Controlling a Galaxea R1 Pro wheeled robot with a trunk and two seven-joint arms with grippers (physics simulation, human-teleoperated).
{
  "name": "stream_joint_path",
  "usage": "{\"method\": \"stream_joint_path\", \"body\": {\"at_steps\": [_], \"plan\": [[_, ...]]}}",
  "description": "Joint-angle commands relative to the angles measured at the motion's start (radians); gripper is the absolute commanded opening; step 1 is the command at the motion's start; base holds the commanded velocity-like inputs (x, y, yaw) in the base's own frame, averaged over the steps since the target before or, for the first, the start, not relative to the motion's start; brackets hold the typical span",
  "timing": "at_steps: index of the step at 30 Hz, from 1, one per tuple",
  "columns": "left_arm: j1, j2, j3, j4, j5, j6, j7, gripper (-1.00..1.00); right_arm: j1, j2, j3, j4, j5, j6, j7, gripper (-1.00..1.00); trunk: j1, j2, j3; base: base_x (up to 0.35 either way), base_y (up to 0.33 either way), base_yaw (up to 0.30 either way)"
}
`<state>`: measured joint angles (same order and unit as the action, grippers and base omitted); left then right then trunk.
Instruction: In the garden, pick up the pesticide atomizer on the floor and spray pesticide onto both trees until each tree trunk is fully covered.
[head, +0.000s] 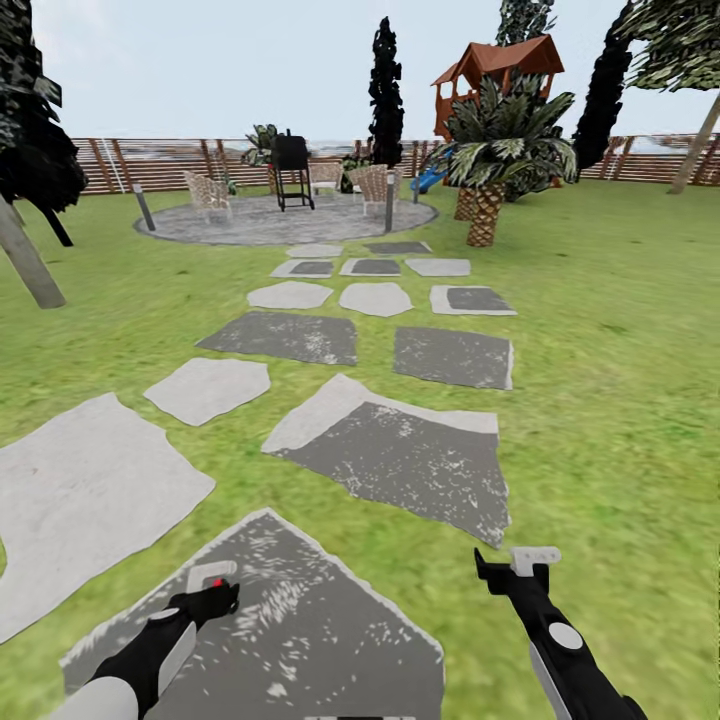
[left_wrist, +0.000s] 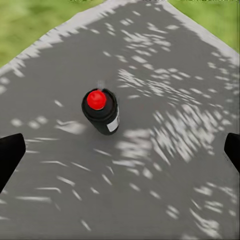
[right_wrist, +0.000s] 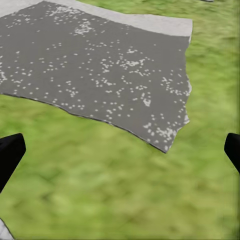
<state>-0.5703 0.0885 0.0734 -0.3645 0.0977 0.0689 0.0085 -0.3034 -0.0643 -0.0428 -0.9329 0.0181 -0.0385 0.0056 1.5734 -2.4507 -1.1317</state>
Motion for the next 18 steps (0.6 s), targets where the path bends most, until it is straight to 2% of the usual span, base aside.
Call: {"method": "stream_joint_path", "body": {"at_steps": [1,6,10,18], "plan": [[0.0,0.001,0.0,-0.005,0.009,0.006,0.001,1.0,0.0,0.0,0.0,0.0,0.002,-0.003,0.001,1.0,0.0,0.0,-0.001,0.005,-0.051,-0.024],[0.006,0.011,-0.001,-0.034,0.003,0.007,-0.005,1.0,0.0,0.001,0.0,0.0,0.002,-0.003,-0.001,1.0,0.0,0.0,-0.001,0.002,-0.004,-0.175],[0.008,0.029,-0.001,-0.039,0.002,0.008,-0.009,1.0,0.0,0.001,0.0,0.0,0.002,-0.003,-0.001,1.0,0.0,0.0,-0.001,0.0,0.179,-0.209],[0.009,0.046,-0.002,-0.047,0.002,0.009,-0.011,1.0,0.0,0.001,0.0,-0.001,0.001,-0.004,-0.002,1.0,0.0,0.0,-0.001,0.0,0.049,-0.022]]}}
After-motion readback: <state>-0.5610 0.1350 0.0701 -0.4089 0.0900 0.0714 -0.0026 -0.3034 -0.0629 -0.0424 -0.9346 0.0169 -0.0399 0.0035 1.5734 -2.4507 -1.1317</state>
